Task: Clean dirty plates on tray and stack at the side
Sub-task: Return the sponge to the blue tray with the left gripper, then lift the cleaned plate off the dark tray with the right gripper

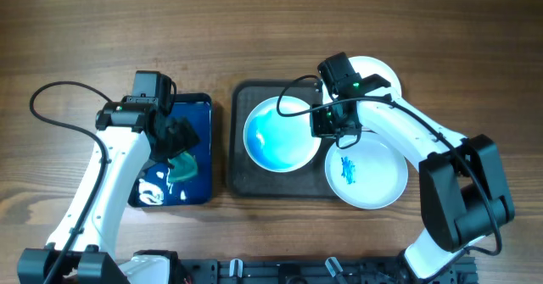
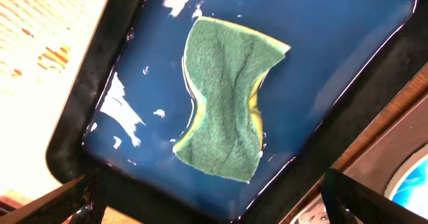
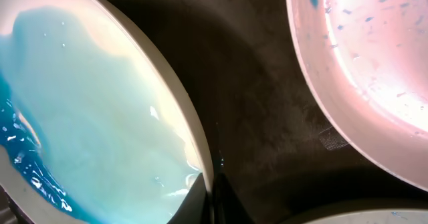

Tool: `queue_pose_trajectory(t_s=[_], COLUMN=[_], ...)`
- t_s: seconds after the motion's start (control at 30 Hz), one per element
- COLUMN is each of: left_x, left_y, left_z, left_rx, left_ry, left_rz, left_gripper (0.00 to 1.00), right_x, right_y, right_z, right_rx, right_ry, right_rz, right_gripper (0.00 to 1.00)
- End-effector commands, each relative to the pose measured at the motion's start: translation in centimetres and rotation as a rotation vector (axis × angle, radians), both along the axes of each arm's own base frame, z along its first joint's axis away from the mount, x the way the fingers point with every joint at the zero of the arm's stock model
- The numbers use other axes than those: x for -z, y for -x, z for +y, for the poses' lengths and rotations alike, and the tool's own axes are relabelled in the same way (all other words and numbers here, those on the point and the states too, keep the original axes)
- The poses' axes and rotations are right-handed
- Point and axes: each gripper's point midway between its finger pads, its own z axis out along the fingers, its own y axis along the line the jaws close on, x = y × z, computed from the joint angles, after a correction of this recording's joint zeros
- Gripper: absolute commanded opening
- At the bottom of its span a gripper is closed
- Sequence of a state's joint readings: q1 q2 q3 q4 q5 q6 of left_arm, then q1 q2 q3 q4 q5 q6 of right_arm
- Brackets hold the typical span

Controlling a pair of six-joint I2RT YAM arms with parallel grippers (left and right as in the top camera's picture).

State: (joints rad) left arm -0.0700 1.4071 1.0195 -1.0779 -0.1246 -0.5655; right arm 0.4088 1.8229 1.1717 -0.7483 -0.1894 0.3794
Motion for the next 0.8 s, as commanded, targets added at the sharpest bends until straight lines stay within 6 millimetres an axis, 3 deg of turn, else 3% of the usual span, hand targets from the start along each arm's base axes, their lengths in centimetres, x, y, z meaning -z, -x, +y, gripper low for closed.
queue_pose_trajectory(t_s=[0.0,0.77], left_x=[-0.44,-0.42], left_y=[0.01,-0.01], left_z=[-0.08,-0.23], left_rx=[0.013,0.014], left_ry=[0.004,0.012], left_rz=[-0.004,-0.005], left_gripper=[1.00,1.00], right_x=[-1.56,-1.55], right_y=[-0.95,-0.93], right_z=[0.14,0.13], right_rx=[-0.009,-0.008], right_ry=[-0.008,-0.008], right_rz=[-0.050,-0.049], right_gripper=[0.04,0.05])
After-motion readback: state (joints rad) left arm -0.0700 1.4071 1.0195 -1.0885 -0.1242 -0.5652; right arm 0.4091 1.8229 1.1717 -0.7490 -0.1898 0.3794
